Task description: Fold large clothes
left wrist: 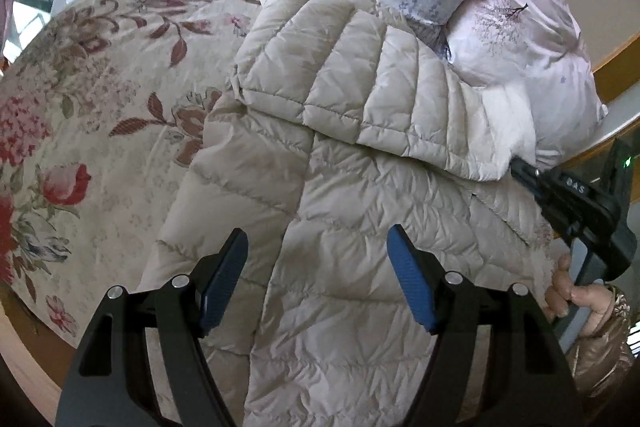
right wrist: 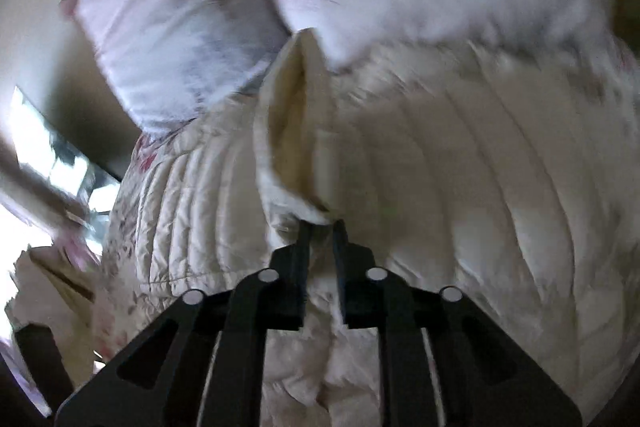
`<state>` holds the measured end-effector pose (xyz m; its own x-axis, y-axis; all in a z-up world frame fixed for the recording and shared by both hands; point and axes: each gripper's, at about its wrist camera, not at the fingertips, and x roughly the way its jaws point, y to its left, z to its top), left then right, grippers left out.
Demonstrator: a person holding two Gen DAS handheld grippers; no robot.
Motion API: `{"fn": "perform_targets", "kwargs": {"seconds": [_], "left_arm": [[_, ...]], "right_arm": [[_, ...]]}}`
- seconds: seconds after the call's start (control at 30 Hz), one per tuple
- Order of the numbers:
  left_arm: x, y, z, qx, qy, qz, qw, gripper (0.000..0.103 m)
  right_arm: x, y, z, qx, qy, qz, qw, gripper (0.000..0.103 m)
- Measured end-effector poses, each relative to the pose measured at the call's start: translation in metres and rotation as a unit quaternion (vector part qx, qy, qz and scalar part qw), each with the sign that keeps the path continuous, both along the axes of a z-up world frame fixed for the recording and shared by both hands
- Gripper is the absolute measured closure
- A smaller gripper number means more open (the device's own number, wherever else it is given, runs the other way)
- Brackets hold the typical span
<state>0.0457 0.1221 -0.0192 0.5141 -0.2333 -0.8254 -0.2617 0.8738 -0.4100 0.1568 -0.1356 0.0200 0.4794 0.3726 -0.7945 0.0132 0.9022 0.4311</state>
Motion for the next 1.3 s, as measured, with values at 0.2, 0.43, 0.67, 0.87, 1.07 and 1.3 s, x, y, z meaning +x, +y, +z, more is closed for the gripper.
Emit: {"fn": "perform_targets", "kwargs": {"seconds": [0.2,0.43,0.67,0.87,1.07,1.3], "left_arm": [[0.001,-0.008,0.005,0.043,-0.016,-0.002,0.9989,0.030],[-0.001,-0.006,0.006,0.053,-0.016,0.004,0.9985,0.029],[-0.007,0.001,0.004,0.047,-0.015,0.010,0.9987,0.029],[-0.009,0.010,-0.001,0.048,-0.003,0.008,0.9988,0.029],[-0.011,0.018,-0.007,0.023,0.016,-0.003,0.9996,0.029],[-0.021,0.031,-0.006,0.034,0.028,-0.016,0.9989,0.029]], "right_arm": [[0.002,-0.038,-0.019,0.079,0.038,-0.056,0.995,0.050],[0.017,-0.058,-0.043,0.125,0.083,-0.099,0.984,0.064],[0.009,-0.057,-0.030,0.125,0.052,-0.079,0.988,0.098],[-0.007,-0.060,-0.028,0.103,0.050,-0.081,0.990,0.098],[-0.008,-0.061,-0.046,0.074,0.088,-0.080,0.990,0.096],[-0.021,-0.082,-0.025,0.062,0.072,-0.054,0.994,0.046]]}}
